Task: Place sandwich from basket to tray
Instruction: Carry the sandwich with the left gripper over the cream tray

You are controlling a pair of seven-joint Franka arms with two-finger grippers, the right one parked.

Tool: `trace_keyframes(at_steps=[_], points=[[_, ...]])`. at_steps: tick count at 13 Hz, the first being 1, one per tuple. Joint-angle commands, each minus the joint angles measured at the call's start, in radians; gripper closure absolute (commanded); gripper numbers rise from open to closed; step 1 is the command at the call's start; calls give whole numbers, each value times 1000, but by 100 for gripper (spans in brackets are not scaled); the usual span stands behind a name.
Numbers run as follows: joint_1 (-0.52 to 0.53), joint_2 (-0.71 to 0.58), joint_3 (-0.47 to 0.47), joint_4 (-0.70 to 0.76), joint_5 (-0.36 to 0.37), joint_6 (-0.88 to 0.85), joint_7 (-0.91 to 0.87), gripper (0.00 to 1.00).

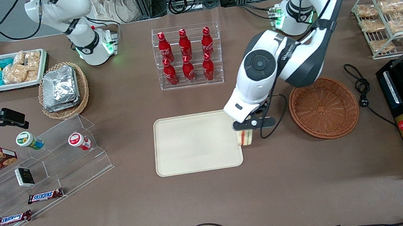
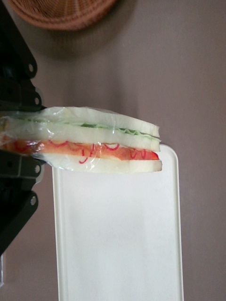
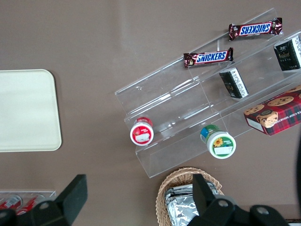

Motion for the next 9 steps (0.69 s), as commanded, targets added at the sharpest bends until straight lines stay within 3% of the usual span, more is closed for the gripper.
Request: trace_keyframes(at_steps=[1,9], points=[[-42,87,7,57,56,54,-105,70],[-100,226,7,57,86,165,-240,71]])
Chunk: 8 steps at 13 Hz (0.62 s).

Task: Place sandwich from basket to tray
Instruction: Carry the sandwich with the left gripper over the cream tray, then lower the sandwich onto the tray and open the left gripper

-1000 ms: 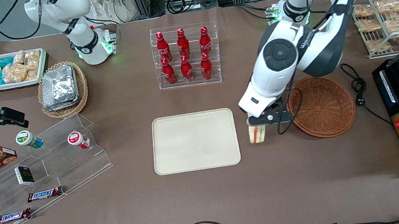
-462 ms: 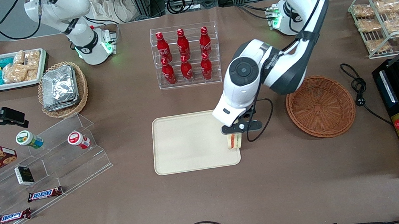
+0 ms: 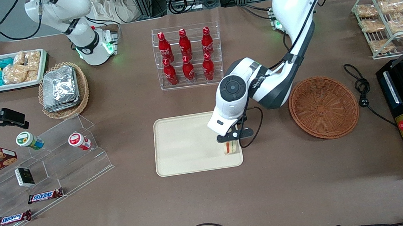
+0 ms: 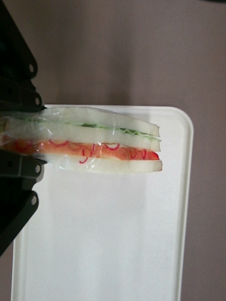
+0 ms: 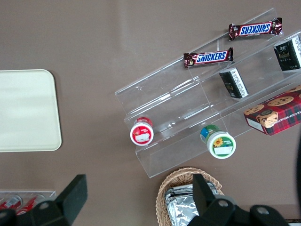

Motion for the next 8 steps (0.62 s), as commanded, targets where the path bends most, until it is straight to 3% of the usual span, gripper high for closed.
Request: trace_keyframes(at_steps=[1,3,6,8], points=[[-33,54,7,42,23,7,-39,70],[-57,80,5,39,74,33,-46,70],[-76,102,10,39,85,41,-63,70],[-77,109,10,39,85,42,-63,63]])
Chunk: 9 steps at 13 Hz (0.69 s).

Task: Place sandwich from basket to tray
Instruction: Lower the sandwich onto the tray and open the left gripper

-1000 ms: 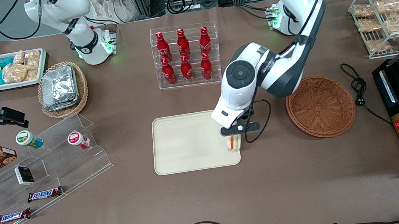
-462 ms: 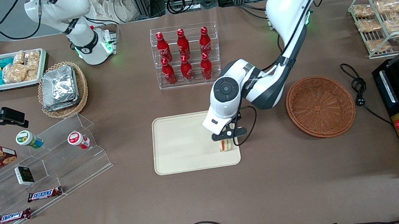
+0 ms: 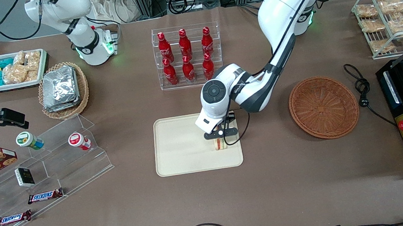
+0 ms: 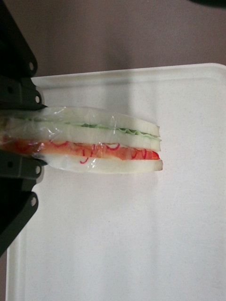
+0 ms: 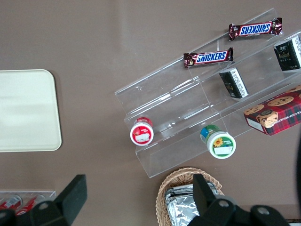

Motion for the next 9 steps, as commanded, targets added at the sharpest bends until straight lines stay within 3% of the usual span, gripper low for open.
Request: trace_keyframes(at_steps=[1,3,6,9], points=[[-11,21,9,36,32,-2,-20,53],[-11,23,9,35,44,-2,-22,19],[-10,17,9,38,44,-2,-28,3],[4,-14,10,38,43,-16,-31,2]])
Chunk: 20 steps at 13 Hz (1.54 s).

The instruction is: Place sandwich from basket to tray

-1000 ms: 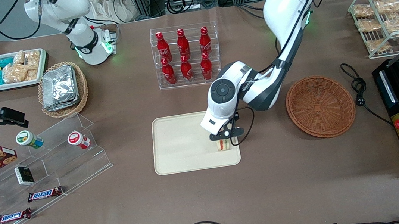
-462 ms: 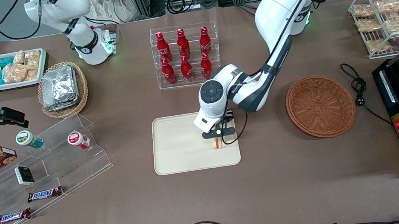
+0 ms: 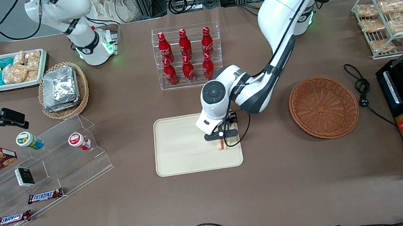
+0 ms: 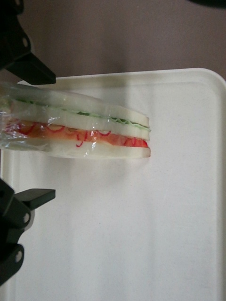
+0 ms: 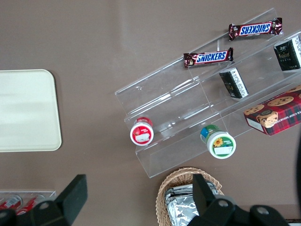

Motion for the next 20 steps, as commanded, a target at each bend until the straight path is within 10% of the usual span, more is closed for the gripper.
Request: trace_keyframes(at_steps=[1,12,20], points=[[3,-43,8,20,15,-32,-33,3],[286,-345,19,35,18,-222,-25,2],[427,-416,50,143,-56,-454,303,0]])
